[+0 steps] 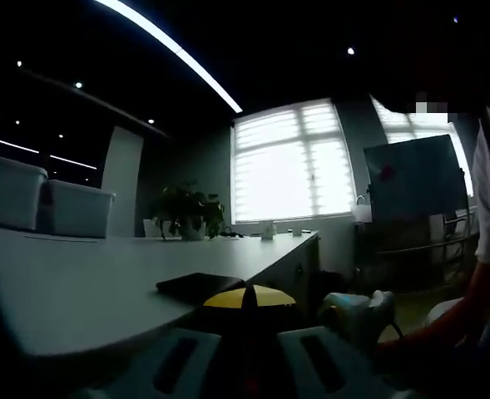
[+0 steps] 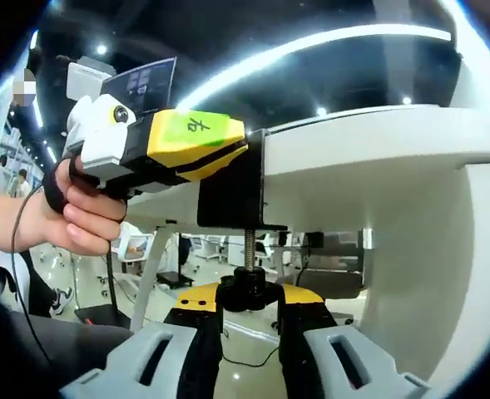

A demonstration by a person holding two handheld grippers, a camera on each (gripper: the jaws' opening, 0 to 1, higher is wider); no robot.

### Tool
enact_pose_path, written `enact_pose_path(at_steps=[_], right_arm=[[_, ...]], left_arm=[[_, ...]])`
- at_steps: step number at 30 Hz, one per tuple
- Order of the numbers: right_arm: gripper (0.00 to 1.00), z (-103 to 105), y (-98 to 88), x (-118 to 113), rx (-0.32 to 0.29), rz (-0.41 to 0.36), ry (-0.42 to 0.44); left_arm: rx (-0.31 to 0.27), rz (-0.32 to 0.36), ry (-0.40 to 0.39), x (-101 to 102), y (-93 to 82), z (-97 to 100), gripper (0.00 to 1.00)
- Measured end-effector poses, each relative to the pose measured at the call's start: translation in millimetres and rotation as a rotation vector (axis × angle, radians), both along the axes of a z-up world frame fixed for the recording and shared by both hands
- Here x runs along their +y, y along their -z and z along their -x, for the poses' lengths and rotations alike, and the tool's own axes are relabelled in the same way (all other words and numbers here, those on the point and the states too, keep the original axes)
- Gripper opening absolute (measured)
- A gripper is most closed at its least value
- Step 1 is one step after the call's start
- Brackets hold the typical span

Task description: Clamp the fixed fixture on the desktop, loosen the retaining clip, secure it to the edge of the desk, and tighten the retaining clip.

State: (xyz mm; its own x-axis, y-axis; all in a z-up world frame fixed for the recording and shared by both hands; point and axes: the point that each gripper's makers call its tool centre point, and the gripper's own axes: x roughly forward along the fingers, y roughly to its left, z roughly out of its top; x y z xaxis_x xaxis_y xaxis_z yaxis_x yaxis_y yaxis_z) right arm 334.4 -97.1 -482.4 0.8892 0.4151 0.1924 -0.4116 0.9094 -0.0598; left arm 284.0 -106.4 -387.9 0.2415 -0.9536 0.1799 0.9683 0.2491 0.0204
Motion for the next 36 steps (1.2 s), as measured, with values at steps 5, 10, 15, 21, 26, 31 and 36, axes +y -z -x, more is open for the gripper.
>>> enact_pose_path(at_steps=[5,10,15,21,26,31,36], right_arm=[[0.33,3,3.1,-5,-0.010,-0.060,0.108],[0.46,15,15.2,-3,0.020,-0.064,0.297],[0.46,23,19.7,7,0.027,0.001,0.425],[0.46,16,4.4,2,0.012,-0.024,0.500],[0.46,1,1.3,-3,0.030,-0.053,0.534],[0.42,2,6.2,-2,0.052,-0.055,0.530],[0.26,9,12.4,-8,0.066,-0.047,0.543]], left_arm=[[0.010,-0.001,0.005,0,-0.2,-0.5,0.01],[0.012,0.001,0.003,0,-0.2,-1.0,0.01],[0.009,-0.008,0.005,0,0.1,-1.1,0.01],[0.010,-0.020,0.015,-1,0.6,-0.4,0.01],[0.016,-0.003,0.017,0,0.2,0.5,0.01],[0.023,0.008,0.017,0,-0.2,0.3,0.01],[0.022,0.009,0.020,-1,0.1,0.5,0.01]])
